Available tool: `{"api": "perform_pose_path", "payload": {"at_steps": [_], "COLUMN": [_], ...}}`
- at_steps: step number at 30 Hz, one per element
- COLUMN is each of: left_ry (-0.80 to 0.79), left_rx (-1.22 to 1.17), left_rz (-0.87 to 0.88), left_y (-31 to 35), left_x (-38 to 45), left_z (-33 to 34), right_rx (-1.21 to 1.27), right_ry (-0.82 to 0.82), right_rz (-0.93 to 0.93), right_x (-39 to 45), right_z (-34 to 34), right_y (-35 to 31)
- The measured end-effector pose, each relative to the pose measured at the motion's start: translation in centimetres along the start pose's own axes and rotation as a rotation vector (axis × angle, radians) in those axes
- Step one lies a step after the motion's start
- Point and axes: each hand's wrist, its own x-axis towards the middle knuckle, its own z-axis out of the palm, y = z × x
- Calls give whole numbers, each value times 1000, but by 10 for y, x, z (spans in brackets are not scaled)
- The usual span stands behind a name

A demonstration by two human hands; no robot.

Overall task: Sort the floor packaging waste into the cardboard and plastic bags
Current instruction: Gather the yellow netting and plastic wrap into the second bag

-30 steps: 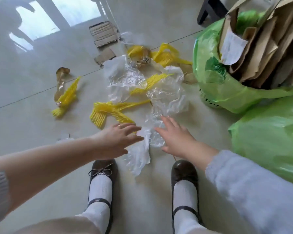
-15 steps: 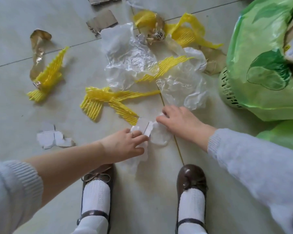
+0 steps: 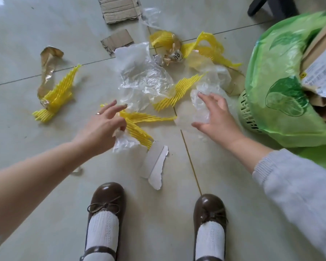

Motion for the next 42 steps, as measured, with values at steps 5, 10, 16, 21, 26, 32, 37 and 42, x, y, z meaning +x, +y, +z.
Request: {"api": "perform_pose_path", "payload": {"at_steps": [5, 10, 16, 21, 26, 32, 37, 42], "left_ry": [-392, -167, -45, -81, -45, 170, 317, 356], "left_rx": [234, 245, 255, 168, 31, -186, -185, -186], "left_rz": [-50, 102, 83, 18, -47, -52, -15, 164], "left_y": [-2, -10, -11, -7, -1, 20, 80, 174], "left_x": [24, 32, 46, 47, 45, 24, 13, 14], "left_z": [6, 20, 19, 15, 8, -19, -83, -137], "right_rx": [-738, -823, -561, -508, -461, -188, 87, 354], "right_ry": [-12, -102, -192, -146, -69, 139, 350, 588], "right_rz": [-157, -130, 32, -13, -109, -246, -145, -69], "right_x": [22, 50, 69, 72, 62, 13, -43, -128], "right_z": [-9, -14, -14, -6, 3, -10, -46, -100], "right_y": [20, 25, 32, 35, 27, -4, -34, -51]}}
